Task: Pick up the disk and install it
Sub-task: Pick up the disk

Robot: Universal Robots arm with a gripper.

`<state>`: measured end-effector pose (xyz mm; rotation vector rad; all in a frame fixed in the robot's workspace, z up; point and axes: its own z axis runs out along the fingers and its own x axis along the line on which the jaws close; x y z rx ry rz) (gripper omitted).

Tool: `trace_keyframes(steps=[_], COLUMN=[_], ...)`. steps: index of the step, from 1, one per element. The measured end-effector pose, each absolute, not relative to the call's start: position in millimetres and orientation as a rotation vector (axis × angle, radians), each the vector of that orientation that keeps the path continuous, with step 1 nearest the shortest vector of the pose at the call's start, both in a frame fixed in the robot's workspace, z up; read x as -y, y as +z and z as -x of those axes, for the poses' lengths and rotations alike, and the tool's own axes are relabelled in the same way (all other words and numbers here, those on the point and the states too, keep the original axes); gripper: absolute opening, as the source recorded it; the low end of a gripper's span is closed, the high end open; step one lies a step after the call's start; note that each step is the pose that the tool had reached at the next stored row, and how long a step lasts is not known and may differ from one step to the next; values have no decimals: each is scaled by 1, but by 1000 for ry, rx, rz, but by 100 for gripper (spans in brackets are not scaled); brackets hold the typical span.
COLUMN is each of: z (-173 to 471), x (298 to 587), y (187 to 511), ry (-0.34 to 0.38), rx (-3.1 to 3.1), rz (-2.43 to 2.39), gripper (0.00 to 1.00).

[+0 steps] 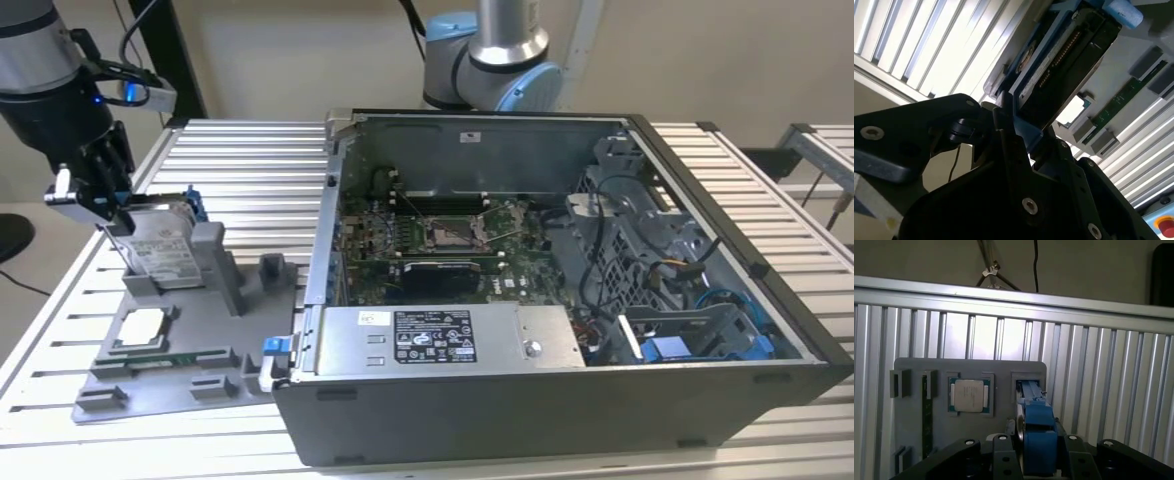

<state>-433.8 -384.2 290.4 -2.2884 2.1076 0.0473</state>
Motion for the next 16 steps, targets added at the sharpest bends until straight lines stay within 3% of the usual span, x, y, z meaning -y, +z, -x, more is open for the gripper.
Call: trace_keyframes(steps=[16], z=[434], x=[385], y=[296], ry=[47], rx=[-2108], rz=[2288], gripper=[0])
